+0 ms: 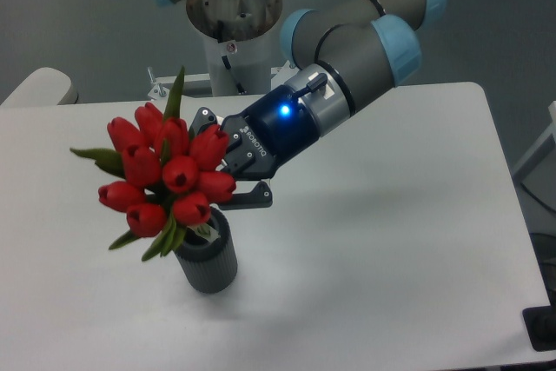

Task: Insert the flowers into the vase
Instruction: 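Lower the tulip stems down into the grey vase opening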

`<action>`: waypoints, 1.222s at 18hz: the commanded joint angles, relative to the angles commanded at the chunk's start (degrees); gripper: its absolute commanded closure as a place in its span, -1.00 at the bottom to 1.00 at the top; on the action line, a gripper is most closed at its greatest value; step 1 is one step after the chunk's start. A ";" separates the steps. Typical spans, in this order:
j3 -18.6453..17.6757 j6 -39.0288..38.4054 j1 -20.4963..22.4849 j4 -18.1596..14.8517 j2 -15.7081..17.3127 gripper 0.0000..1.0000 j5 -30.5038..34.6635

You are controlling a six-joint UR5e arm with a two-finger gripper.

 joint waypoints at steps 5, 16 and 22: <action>-1.06 0.18 -0.09 0.00 0.44 0.50 0.00; -7.82 7.38 0.00 0.00 1.50 0.50 0.00; -9.85 12.56 -0.26 0.00 -0.25 0.50 0.08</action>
